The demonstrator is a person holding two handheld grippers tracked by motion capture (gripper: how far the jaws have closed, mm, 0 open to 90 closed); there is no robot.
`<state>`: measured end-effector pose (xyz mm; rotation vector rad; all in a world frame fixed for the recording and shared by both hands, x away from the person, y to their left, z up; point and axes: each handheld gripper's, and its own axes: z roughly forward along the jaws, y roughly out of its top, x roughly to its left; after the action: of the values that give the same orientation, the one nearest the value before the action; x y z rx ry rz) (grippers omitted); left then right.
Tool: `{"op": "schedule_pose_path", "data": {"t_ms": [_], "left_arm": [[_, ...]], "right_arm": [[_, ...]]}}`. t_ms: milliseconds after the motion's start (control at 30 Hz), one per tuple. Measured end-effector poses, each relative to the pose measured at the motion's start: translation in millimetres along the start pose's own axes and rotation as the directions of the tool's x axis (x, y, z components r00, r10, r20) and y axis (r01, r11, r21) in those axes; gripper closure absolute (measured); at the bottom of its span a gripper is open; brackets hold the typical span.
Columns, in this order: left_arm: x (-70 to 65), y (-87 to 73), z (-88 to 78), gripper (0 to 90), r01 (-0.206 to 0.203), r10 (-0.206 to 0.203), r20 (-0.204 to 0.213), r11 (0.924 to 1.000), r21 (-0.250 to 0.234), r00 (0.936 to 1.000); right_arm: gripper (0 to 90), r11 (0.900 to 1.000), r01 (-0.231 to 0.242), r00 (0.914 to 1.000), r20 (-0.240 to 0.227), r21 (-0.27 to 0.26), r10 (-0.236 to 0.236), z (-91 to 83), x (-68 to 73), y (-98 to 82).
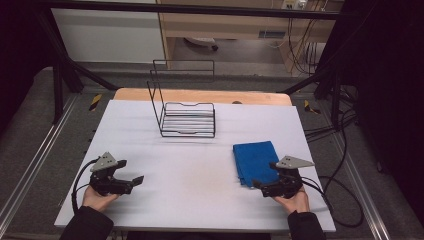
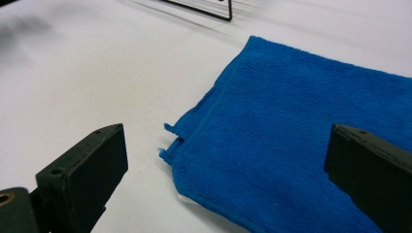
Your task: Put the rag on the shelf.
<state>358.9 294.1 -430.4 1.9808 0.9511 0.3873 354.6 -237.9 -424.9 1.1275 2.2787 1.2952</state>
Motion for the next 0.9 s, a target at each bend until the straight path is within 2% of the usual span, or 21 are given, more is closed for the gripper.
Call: {"op": "schedule_pose_path", "data": {"t_ms": [233,367,467,500,567,667,800,900], "left_arm": [[-0.1,0.2,0.3,6.7,-0.006,0.006,-0.003,1.0,0.004,1.0],[-0.1,0.5,1.0,6.9,-0.006,0.006,-0.003,1.0,0.007,1.0],[-0.2,0.4,1.3,7.0,-0.008,0.008,-0.003,0.9999,0.011,1.0],[-0.2,0.3,1.4,7.0,-0.008,0.009,-0.003,0.9999,0.012,1.0],[0.0,0.2,1.2,7.1,-0.008,0.008,-0.003,0.9999,0.012,1.0],[1.0,-0.1,1.2,7.3,-0.002,0.002,-0.004,0.9999,0.012,1.0],[0.5,0.0,1.7,7.5,-0.001,0.001,-0.004,0.9999,0.013,1.0],[0.4,0.1,2.2,7.6,-0.003,0.003,-0.004,0.9998,0.018,1.0]], "right_arm": [[7.7,0.996,0.032,0.9992,0.02,0.079,-0.033,21.1,15.4,4.8],[16.4,0.994,0.047,0.9988,0.007,0.1,-0.048,30.8,22.2,5.6],[27.1,0.993,0.064,0.9979,0.0,0.1,-0.064,35.6,27.3,4.5],[27.1,0.993,0.064,0.9979,0.0,0.1,-0.064,35.6,27.3,4.5],[37.8,0.99,0.086,0.9962,0.004,0.108,-0.087,38.9,31.0,3.0],[44.9,0.988,0.078,0.9967,0.012,0.135,-0.081,41.6,30.7,2.0],[50.1,0.982,0.078,0.9961,0.027,0.173,-0.084,45.5,30.0,0.3],[53.1,0.98,0.088,0.9944,0.041,0.179,-0.097,48.1,30.6,-1.3]]}}
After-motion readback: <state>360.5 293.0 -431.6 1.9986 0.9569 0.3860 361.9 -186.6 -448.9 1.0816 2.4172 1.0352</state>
